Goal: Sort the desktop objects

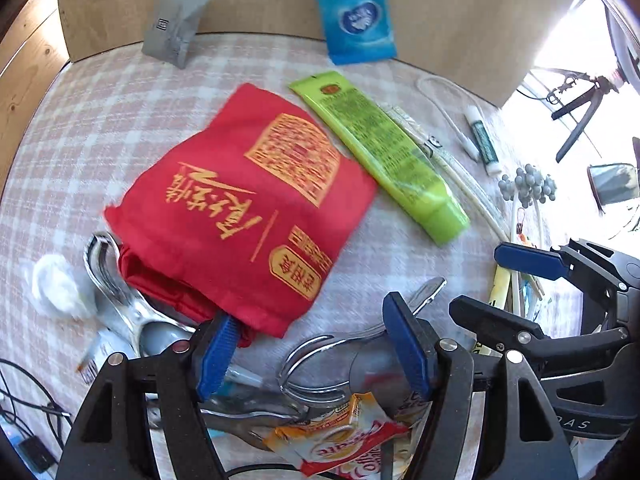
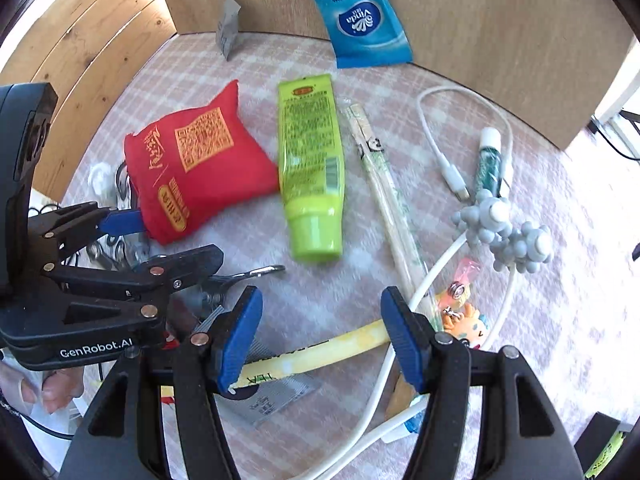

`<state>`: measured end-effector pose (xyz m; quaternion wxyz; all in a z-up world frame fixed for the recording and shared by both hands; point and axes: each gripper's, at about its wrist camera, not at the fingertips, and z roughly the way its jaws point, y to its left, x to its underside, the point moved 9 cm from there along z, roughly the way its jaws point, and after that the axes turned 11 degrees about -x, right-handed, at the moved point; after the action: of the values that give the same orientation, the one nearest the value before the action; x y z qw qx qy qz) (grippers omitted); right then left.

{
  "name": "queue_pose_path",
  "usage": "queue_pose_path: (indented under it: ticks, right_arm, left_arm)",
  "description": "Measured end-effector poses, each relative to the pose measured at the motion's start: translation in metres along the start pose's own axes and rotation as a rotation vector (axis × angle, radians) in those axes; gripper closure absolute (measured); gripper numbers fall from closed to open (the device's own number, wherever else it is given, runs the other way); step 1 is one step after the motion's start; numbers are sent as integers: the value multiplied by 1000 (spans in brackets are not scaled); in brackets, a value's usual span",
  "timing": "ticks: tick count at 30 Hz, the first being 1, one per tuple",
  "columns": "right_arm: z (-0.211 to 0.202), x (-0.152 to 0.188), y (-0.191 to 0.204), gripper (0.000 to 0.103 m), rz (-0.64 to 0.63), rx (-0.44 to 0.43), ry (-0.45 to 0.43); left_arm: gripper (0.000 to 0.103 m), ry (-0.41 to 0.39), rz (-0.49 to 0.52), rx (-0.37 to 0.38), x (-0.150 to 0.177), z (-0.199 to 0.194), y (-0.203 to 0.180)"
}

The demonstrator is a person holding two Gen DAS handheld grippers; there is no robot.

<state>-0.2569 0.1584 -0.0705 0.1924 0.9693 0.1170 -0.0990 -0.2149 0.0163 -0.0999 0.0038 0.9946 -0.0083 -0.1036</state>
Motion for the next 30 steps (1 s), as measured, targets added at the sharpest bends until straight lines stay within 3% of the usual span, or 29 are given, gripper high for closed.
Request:
queue_pose_path:
  ticks: [10,13,16,21,23,30]
  right_arm:
    - [-42,86,-35,42,35,55,-28]
    - [-52,102,-47,42,78,73,-29]
    - [-76,112,-65,42,150,79,-82]
    - [-117,132,-79,42,301,-39,-201]
    - [-127,143,-86,42,344,-35,-224]
    - [-99,171,-92,46,485,-59,-228]
  left_arm:
    - [37,10,92,34,59,-12,-67]
    - [47,3,115,11,62,-20,-71]
    - [47,-38,110,-3,62,-37,-62]
    - [47,-98,108,-16,58,-66,-59]
    - [47,-110,114,-2,60,-77,-65]
    - [47,-170,191,30,72,-115,-84]
